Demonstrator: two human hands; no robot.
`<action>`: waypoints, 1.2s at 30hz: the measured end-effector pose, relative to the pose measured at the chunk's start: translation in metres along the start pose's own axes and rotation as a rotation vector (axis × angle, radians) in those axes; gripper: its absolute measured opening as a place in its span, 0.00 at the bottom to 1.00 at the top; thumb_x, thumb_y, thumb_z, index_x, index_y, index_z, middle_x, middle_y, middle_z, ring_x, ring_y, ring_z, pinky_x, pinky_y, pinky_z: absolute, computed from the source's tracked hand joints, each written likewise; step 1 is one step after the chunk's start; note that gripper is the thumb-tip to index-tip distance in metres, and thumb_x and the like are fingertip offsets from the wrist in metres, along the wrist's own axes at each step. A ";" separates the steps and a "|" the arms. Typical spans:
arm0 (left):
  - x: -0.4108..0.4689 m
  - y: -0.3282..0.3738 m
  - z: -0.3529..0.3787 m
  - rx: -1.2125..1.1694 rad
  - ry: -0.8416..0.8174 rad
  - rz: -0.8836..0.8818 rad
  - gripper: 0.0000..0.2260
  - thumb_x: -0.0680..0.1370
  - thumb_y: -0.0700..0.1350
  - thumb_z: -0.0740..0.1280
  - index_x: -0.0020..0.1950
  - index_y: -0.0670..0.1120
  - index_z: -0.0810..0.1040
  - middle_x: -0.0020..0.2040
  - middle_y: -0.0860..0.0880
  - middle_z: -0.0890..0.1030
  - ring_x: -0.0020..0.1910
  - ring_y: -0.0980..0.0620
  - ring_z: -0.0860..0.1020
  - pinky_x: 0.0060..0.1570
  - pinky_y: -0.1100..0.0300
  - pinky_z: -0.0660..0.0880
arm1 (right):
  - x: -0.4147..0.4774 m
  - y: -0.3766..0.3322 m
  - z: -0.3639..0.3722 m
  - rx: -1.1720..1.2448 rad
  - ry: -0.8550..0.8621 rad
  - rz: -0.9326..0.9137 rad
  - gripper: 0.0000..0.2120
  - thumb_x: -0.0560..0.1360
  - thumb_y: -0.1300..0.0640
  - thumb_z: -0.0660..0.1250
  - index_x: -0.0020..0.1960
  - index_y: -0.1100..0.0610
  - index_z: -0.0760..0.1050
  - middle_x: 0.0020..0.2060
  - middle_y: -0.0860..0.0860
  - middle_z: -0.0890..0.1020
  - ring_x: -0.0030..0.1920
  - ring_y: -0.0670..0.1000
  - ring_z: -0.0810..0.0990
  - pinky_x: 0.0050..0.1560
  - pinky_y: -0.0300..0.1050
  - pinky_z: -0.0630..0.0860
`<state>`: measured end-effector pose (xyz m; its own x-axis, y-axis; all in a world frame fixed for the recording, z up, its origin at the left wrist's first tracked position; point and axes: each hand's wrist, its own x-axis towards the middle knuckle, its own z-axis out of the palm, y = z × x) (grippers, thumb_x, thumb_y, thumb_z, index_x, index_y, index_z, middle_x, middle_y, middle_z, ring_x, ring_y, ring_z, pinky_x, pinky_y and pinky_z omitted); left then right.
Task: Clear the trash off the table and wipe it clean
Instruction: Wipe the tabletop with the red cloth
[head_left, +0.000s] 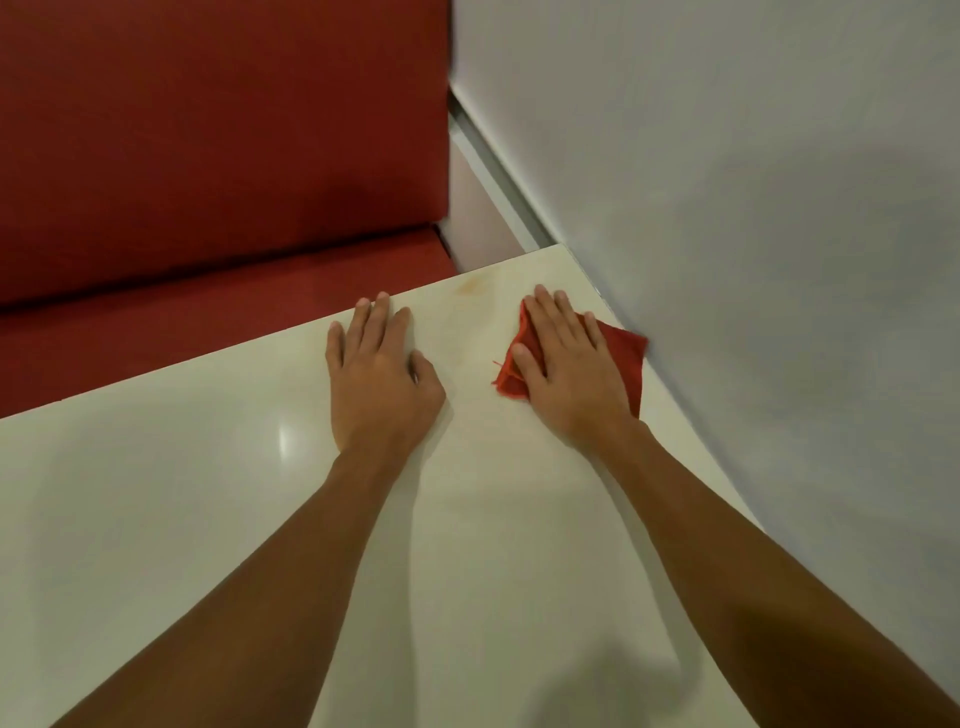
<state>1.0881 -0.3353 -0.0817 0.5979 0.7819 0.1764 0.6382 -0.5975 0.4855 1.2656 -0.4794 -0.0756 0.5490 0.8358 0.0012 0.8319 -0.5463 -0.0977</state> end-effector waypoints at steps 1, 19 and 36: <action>0.000 -0.001 0.000 -0.016 0.003 0.003 0.25 0.81 0.47 0.61 0.78 0.44 0.71 0.83 0.45 0.64 0.83 0.47 0.57 0.83 0.44 0.48 | 0.009 0.000 0.000 -0.010 0.007 0.092 0.32 0.86 0.39 0.42 0.86 0.52 0.44 0.85 0.47 0.47 0.84 0.49 0.43 0.84 0.55 0.45; -0.006 -0.029 -0.013 -0.125 -0.013 0.105 0.23 0.81 0.44 0.62 0.76 0.40 0.73 0.79 0.43 0.69 0.81 0.45 0.63 0.82 0.50 0.57 | 0.068 -0.039 -0.001 0.047 -0.015 0.221 0.33 0.85 0.41 0.42 0.86 0.54 0.45 0.85 0.49 0.47 0.85 0.51 0.42 0.83 0.59 0.43; -0.008 -0.027 -0.017 -0.127 -0.015 0.090 0.23 0.82 0.42 0.65 0.77 0.41 0.73 0.80 0.45 0.69 0.81 0.48 0.63 0.82 0.55 0.53 | 0.015 -0.044 0.000 0.022 -0.041 -0.180 0.31 0.87 0.39 0.42 0.86 0.50 0.46 0.85 0.46 0.48 0.84 0.48 0.42 0.84 0.56 0.45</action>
<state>1.0580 -0.3219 -0.0820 0.6576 0.7231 0.2113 0.5163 -0.6368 0.5727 1.2372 -0.4430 -0.0716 0.3876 0.9216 -0.0199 0.9141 -0.3871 -0.1209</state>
